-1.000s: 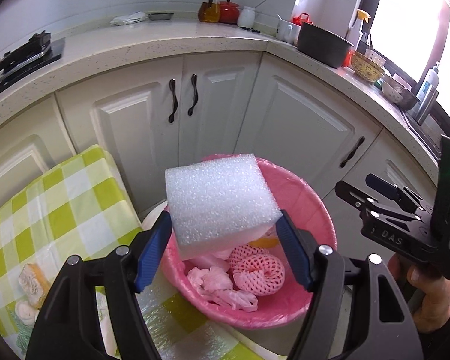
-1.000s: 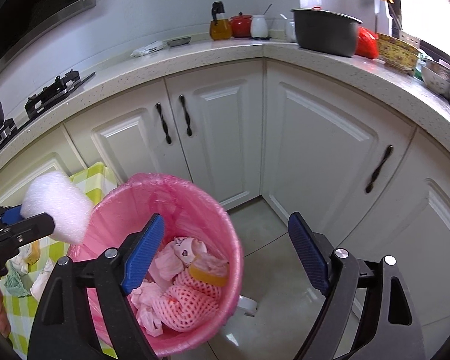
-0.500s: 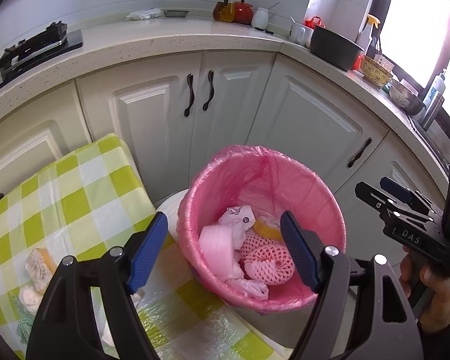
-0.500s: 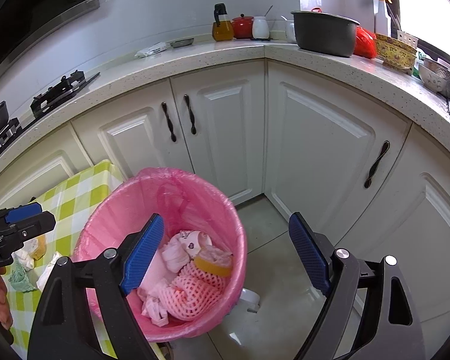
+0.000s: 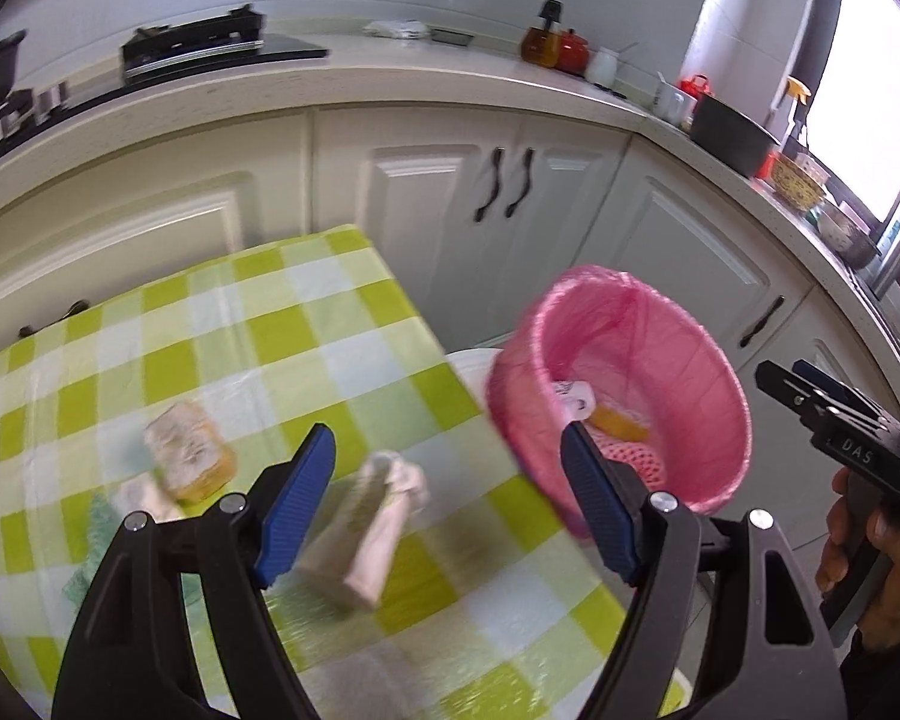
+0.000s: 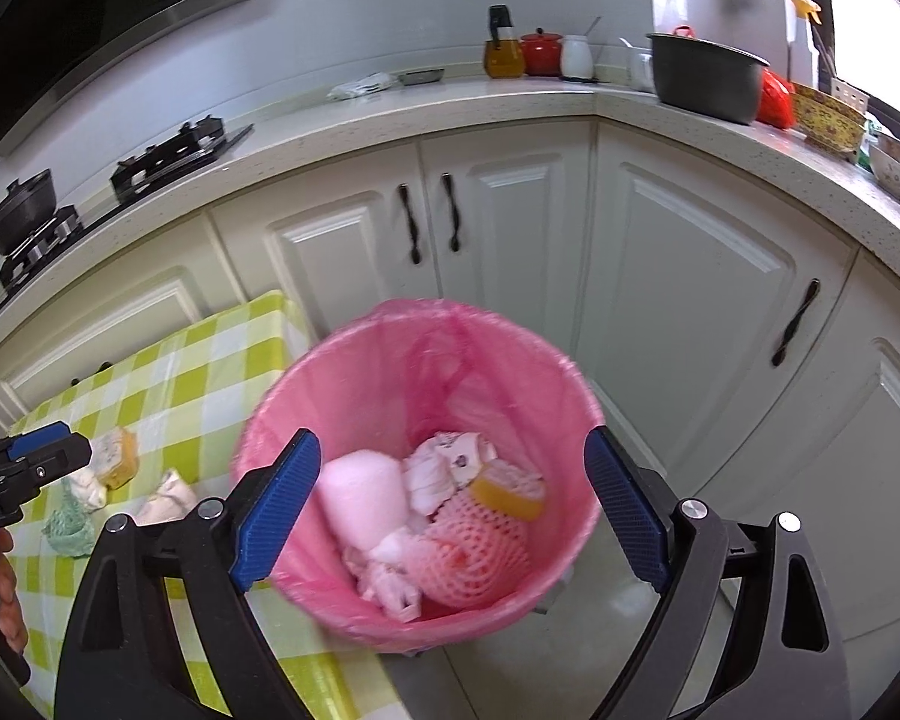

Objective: Collect trash
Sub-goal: 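Grasp the green wavy cloth with the left tool while the right tool grasps the white paper cup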

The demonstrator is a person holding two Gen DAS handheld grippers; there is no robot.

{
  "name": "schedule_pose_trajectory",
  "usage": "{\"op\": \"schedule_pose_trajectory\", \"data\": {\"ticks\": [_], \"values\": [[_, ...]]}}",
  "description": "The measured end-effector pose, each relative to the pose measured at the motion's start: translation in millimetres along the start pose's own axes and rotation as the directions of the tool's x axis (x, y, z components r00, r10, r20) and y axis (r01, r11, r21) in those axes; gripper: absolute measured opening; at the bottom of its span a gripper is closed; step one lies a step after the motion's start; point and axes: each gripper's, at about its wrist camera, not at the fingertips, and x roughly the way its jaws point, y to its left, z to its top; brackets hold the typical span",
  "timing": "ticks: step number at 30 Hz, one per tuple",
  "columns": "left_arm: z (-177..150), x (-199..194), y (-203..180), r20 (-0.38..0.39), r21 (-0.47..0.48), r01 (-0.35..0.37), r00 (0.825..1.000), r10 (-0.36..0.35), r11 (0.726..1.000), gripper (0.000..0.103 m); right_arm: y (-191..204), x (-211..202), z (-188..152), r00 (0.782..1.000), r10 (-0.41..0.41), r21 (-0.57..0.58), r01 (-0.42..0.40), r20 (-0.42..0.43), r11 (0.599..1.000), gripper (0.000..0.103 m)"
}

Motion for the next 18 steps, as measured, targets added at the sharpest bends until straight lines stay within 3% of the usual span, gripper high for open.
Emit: {"op": "schedule_pose_trajectory", "data": {"ticks": [11,18], "values": [[-53.8,-26.4,106.4,-0.032,-0.127,-0.118,0.993,0.115,0.985,0.075,65.1,-6.8,-14.9,0.998,0.065,-0.058,-0.065,-0.012,0.996,0.085],[-87.0,-30.1,148.9,-0.068,-0.179,-0.164,0.986,0.154,0.970,0.075,103.6,-0.4,-30.8,0.994,0.096,-0.103,-0.101,-0.052,0.990,0.085]]}}
